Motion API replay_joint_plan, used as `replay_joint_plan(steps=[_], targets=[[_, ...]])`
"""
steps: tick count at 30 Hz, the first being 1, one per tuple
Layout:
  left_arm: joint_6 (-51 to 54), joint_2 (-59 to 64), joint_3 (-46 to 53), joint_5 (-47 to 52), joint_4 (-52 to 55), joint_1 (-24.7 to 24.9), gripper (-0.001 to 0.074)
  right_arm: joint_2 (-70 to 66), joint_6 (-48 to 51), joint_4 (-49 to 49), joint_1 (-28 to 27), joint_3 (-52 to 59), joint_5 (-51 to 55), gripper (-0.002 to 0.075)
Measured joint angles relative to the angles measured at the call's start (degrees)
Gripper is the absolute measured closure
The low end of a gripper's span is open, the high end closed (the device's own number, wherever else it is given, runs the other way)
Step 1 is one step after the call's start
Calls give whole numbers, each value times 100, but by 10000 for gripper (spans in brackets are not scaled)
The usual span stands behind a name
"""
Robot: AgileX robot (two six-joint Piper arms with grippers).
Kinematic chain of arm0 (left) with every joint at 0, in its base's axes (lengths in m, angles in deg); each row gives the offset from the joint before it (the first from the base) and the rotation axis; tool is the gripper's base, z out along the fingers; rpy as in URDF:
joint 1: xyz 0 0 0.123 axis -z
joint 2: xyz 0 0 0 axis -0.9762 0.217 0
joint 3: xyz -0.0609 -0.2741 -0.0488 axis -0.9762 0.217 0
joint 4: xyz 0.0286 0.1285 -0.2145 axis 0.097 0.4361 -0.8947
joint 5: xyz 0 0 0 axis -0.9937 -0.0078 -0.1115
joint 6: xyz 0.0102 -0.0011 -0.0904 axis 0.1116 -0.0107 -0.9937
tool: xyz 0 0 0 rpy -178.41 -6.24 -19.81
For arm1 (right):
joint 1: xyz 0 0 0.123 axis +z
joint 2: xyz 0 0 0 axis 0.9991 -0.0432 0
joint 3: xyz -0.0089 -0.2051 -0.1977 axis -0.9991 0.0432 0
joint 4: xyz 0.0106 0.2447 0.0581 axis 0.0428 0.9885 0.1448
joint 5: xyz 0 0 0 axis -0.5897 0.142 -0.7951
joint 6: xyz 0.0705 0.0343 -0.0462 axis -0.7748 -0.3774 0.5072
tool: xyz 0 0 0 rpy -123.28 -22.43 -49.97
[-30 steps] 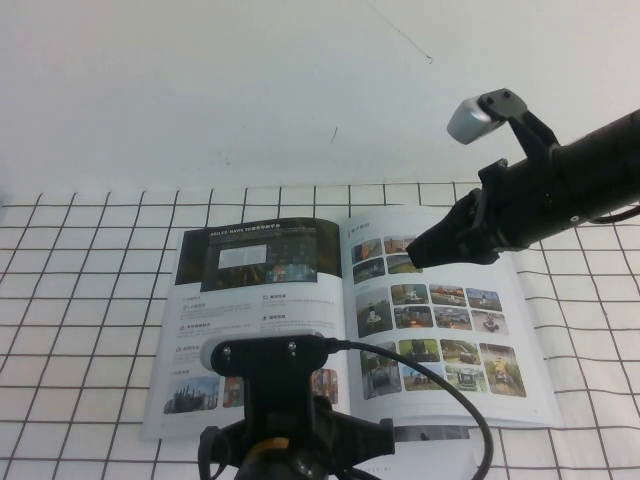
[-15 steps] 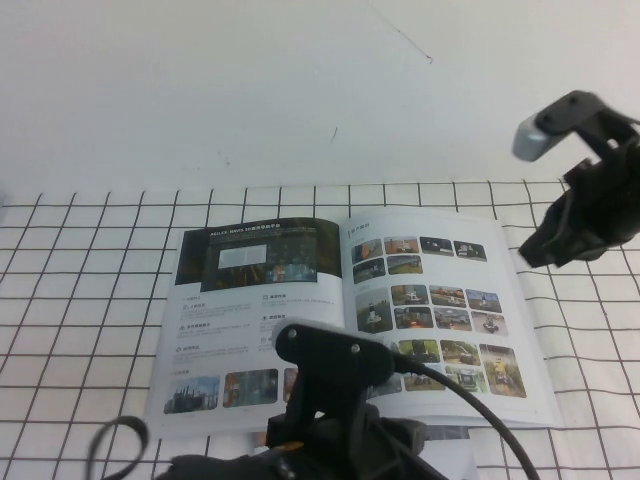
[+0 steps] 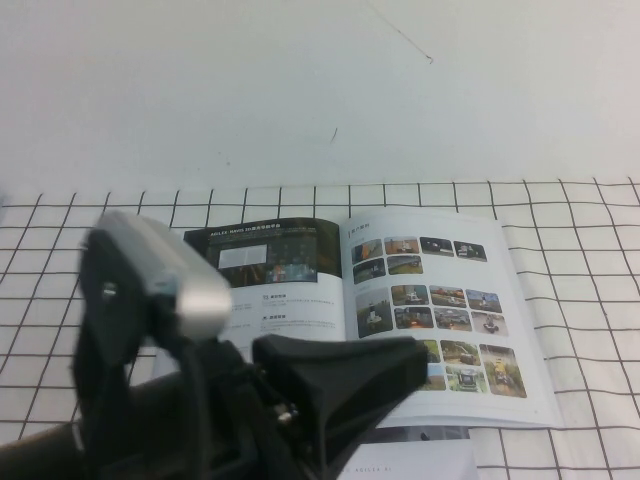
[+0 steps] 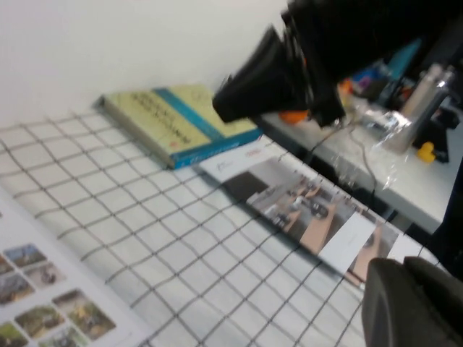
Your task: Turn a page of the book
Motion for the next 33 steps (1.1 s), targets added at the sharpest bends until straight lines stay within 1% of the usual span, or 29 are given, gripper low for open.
replay_joint_plan(steps=[3,8,12,16,22,33], targets=[[332,-326,0,-12,3,0,737,804,-8,-4,0,793,-315,726],[972,-434,0,-75,12,0,737,2351,-8,-4,0,2152,-1026,726],[1351,-446,0,-379,12,0,737,3582,14,-4,0,3231,-1524,726],[1457,-455,0,-779,2,0,737,4522,14,-4,0,3964,-1796,726],[1493,-455,0,-1132,-9,0,737,5179,-34,40,0,4337,-1756,726],[1493,-455,0,-1255,-22,0,737,5233,-47,53,0,4347,-1489,726]])
